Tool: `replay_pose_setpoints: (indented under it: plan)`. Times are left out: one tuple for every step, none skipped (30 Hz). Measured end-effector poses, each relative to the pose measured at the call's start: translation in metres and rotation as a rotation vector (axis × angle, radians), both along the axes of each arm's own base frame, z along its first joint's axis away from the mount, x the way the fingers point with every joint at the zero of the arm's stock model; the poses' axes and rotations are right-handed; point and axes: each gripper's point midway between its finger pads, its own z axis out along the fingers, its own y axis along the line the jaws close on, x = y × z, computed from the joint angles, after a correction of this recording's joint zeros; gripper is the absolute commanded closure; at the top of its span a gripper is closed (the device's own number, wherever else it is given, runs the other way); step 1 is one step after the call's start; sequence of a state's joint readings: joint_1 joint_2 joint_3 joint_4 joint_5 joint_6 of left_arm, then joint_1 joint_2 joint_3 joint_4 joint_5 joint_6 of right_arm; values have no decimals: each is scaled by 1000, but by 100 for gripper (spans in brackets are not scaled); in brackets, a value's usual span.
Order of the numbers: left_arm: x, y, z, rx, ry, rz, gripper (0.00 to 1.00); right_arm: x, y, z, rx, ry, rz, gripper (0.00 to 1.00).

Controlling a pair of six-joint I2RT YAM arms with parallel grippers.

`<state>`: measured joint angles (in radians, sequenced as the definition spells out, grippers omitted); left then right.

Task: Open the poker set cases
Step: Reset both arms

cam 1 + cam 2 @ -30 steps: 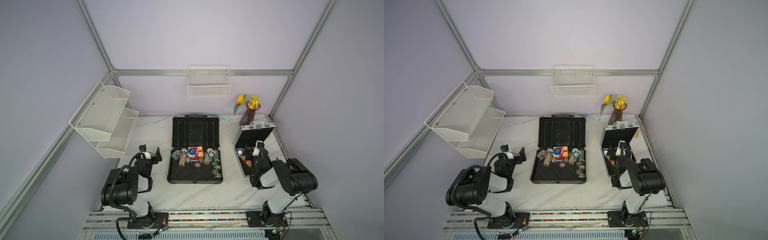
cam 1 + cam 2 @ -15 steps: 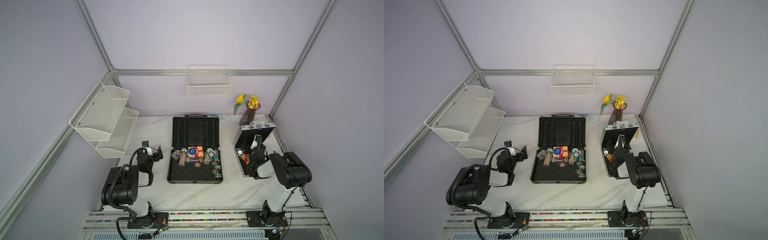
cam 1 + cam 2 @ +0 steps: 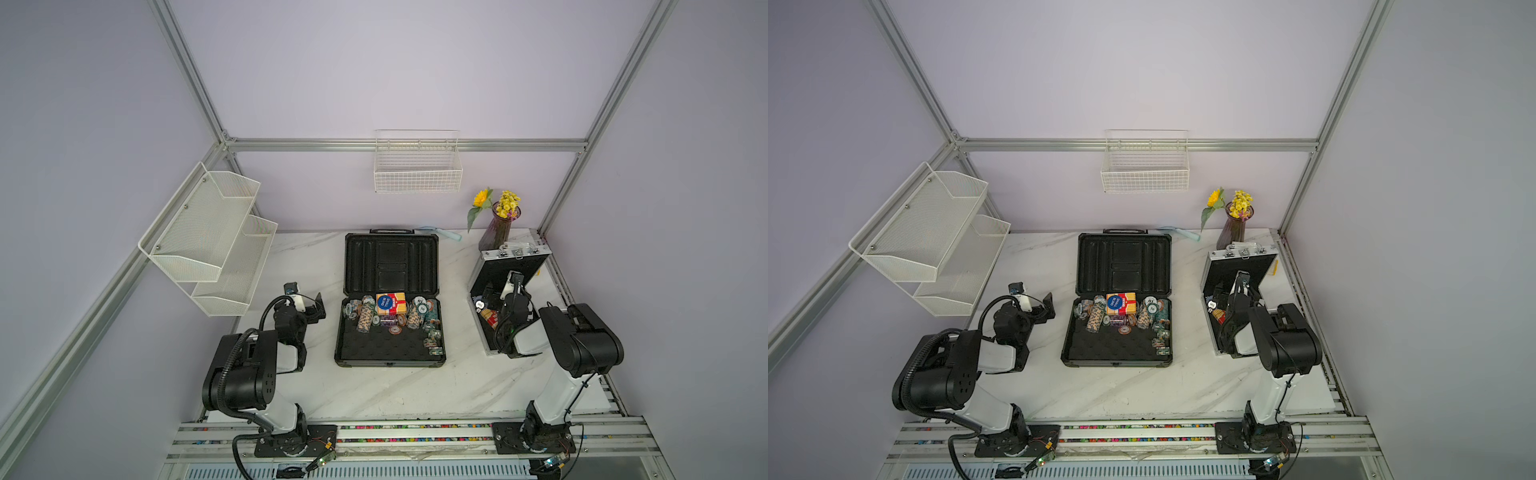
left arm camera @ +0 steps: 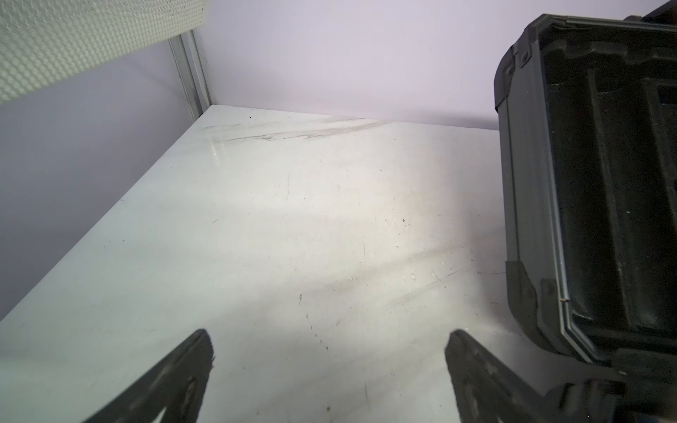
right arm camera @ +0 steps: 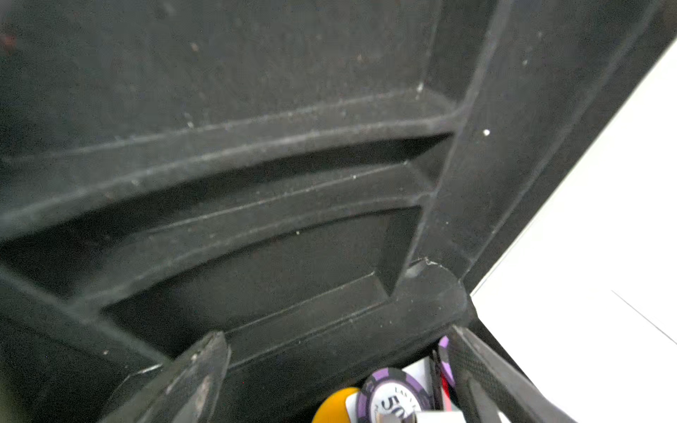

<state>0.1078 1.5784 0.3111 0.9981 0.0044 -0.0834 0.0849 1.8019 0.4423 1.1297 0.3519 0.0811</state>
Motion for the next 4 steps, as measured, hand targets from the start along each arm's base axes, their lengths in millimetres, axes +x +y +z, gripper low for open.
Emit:
replay_pose_setpoints:
  plan:
    - [0,0,0,0,0,1,0,0,0,0,1,1,-1,3]
    - [0,0,0,0,0,1,0,0,-1,0,3,1,-3,3]
    - [0,0,0,0,0,1,0,0,-2,-1,4,1,-4,3]
    - [0,0,0,0,1,1,0,0,-2,-1,4,1,-5,3]
